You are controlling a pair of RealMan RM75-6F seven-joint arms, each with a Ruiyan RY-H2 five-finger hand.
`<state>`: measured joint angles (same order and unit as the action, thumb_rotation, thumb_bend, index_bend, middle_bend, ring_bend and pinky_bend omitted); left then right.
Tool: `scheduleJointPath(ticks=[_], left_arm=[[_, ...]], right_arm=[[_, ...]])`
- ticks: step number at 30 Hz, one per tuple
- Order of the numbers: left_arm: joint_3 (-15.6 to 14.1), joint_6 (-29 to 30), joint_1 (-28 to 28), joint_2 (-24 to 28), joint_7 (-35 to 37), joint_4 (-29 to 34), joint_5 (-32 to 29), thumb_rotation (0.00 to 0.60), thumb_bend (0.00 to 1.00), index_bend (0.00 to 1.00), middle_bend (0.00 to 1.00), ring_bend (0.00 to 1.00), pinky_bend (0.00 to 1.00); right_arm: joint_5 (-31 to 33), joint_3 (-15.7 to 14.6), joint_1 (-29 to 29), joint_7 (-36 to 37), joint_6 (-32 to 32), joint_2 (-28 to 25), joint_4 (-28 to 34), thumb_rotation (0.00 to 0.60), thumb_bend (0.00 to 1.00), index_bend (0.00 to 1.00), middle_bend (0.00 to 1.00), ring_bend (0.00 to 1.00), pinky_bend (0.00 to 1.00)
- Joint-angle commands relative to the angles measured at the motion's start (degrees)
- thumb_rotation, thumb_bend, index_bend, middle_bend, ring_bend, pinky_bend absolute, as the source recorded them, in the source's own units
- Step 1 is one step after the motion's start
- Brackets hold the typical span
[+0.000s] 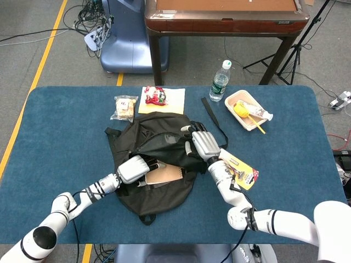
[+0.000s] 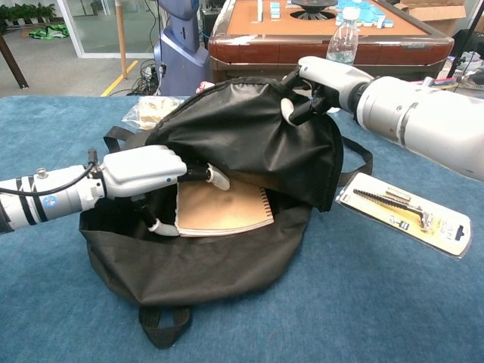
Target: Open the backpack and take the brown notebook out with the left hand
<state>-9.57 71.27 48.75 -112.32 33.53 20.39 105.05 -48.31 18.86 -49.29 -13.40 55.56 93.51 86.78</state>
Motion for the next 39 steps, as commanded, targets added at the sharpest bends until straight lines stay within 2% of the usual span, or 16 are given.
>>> scheduleJointPath(ticks=[1, 11, 18, 22, 27, 32, 35, 39], left_arm=[[-0.2, -0.2, 0.0, -0.5, 0.5, -0.5, -0.2, 0.6, 0.17, 0.2, 0.16, 0.18, 0.26], [-0.8, -0.8, -0.2, -2.2, 1.4, -3.2, -1.0, 0.6, 0.18, 0.26, 0.16, 0.19, 0.26], [-1.2, 0.2, -0.5, -2.6, 1.7, -4.6, -1.2, 0.6, 0.33, 0.3, 0.17, 0.21, 0.26], [-1.2, 0.8, -0.7, -2.9, 2.0, -5.0, -1.5, 0.6, 0.37, 0.33, 0.2, 0.24, 0.26], [-1.2, 1.8, -0.7, -3.3, 2.7, -5.4, -1.7, 0.6, 0.45, 0.41, 0.29, 0.29, 0.26], [-0.9, 4.7, -1.2, -3.8, 5.7, -5.4, -2.2, 0.6, 0.49, 0.56, 0.5, 0.44, 0.35], [-0.9, 6.6, -1.7, -3.3, 9.0, -4.5, -2.3, 0.6, 0.51, 0.61, 0.58, 0.5, 0.4], [0.2, 10.8, -1.9, -2.3, 11.3, -2.8, -3.0, 0.6, 0.52, 0.64, 0.63, 0.53, 0.43]], right_arm=[[0.0, 0.0, 0.0, 0.1, -0.1, 0.1, -0.2, 0.6, 0.75, 0.63, 0.23, 0.0, 0.0], [-0.1, 0.0, 0.1, 0.3, 0.0, 0.2, -0.6, 0.6, 0.75, 0.63, 0.23, 0.0, 0.0], [0.1, 0.0, 0.1, 0.3, -0.3, 0.0, -0.6, 0.6, 0.75, 0.63, 0.23, 0.0, 0.0], [0.2, 0.0, 0.1, 0.4, -0.4, -0.1, -0.6, 0.6, 0.75, 0.63, 0.23, 0.0, 0.0], [0.3, 0.1, 0.0, 0.4, -0.6, -0.2, -0.8, 0.6, 0.75, 0.63, 0.23, 0.0, 0.0], [0.7, 0.6, 0.0, 0.5, -0.6, -0.6, -1.2, 0.6, 0.75, 0.63, 0.23, 0.0, 0.0], [0.9, 0.6, 0.0, 0.6, -0.8, -0.9, -1.4, 0.6, 0.75, 0.63, 0.23, 0.0, 0.0], [0.9, 0.5, 0.1, 0.9, -1.2, -1.1, -1.9, 0.6, 0.75, 0.63, 0.23, 0.0, 0.0]])
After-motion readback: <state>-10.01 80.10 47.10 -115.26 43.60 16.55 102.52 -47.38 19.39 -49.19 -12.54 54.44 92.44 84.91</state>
